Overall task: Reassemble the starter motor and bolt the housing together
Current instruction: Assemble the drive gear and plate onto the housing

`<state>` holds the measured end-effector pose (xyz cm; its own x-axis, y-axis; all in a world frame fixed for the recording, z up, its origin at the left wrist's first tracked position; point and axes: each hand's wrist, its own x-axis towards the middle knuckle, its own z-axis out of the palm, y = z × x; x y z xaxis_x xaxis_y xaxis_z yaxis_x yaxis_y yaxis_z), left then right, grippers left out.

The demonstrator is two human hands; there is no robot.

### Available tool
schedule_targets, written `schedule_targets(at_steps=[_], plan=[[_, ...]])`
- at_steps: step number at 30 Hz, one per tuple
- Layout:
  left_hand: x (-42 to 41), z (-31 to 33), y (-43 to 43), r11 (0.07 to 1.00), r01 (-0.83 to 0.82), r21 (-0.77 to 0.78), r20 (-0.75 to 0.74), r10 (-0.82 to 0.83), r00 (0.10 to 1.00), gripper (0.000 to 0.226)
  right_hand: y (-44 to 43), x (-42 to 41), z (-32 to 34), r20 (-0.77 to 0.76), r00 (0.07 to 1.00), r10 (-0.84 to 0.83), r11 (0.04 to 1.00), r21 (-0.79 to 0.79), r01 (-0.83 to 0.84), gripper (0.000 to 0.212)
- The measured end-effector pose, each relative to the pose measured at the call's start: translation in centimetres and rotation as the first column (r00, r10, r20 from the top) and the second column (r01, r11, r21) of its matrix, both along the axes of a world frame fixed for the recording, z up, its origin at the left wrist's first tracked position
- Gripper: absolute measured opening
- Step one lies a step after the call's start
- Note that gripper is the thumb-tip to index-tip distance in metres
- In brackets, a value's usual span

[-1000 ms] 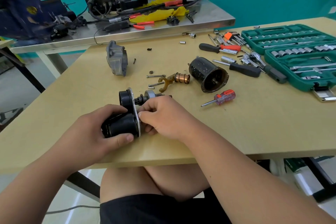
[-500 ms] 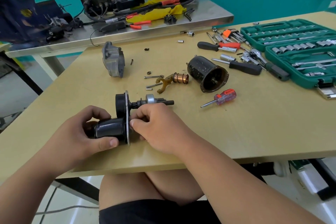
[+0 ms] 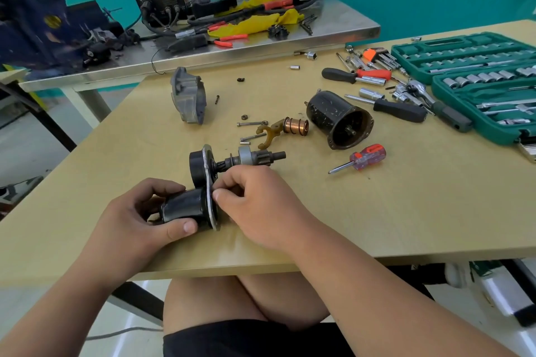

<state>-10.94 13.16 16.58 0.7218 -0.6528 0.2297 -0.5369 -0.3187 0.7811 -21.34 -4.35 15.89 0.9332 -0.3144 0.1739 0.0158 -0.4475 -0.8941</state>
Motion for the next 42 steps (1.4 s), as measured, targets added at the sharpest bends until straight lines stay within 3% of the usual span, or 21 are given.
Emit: schedule_targets(at_steps=[8, 14, 16, 20, 24, 28, 31, 34, 38, 42], plan=[[0.1, 1.1, -0.1, 0.996, 0.006, 0.094, 0.066, -0.012, 0.998, 0.045, 0.1, 0.0, 0.6, 0.039, 0.999, -0.032, 0.986, -0.162, 0.038, 0.01], [0.1, 1.6, -1.6, 0.998, -0.06, 0.037, 0.048, 0.058, 0.997, 0.038, -1.1, 0.2, 1.2, 0.042, 0.997, -0.065, 0.945, -0.317, 0.075, 0.013], [-0.1, 1.5, -2.2, 0.997, -0.078, 0.02, 0.042, 0.077, 0.996, 0.036, -1.4, 0.4, 1.0, 0.011, 0.996, -0.088, 0.953, -0.292, 0.088, 0.014], [-0.8, 0.4, -3.0, 0.986, -0.153, -0.063, 0.019, 0.154, 0.988, 0.034, -1.6, 0.5, 0.5, -0.051, 0.994, -0.101, 0.993, -0.073, 0.097, 0.021], [-1.7, -0.6, -4.2, 0.933, -0.295, -0.208, -0.088, 0.282, 0.955, 0.031, -2.1, 0.5, 0.9, -0.057, 0.995, -0.08, 0.995, 0.06, 0.083, 0.017], [-1.4, -0.6, -4.5, 0.9, -0.364, -0.241, -0.254, 0.304, 0.918, 0.034, -2.2, 0.7, 1.3, -0.047, 0.998, -0.049, 0.989, 0.139, 0.055, 0.018], [-0.6, -0.4, -4.2, 0.874, -0.407, -0.267, -0.486, 0.243, 0.84, 0.03, -1.4, 1.3, 2.2, 0.019, 0.998, -0.065, 0.996, 0.063, 0.063, 0.019], [0.0, -0.1, -4.0, 0.872, -0.376, -0.314, -0.642, 0.097, 0.761, 0.03, -0.9, 2.1, 3.2, 0.062, 0.993, -0.097, 0.984, -0.145, 0.105, 0.019], [0.1, 0.2, -4.3, 0.881, -0.362, -0.304, -0.683, 0.063, 0.728, 0.03, -1.3, 2.3, 3.8, 0.049, 0.994, -0.095, 0.973, -0.207, 0.103, 0.023], [-0.2, 1.0, -5.0, 0.898, -0.357, -0.257, -0.622, 0.13, 0.773, 0.025, -2.1, 1.7, 4.0, 0.029, 0.996, -0.081, 0.983, -0.161, 0.085, 0.026]])
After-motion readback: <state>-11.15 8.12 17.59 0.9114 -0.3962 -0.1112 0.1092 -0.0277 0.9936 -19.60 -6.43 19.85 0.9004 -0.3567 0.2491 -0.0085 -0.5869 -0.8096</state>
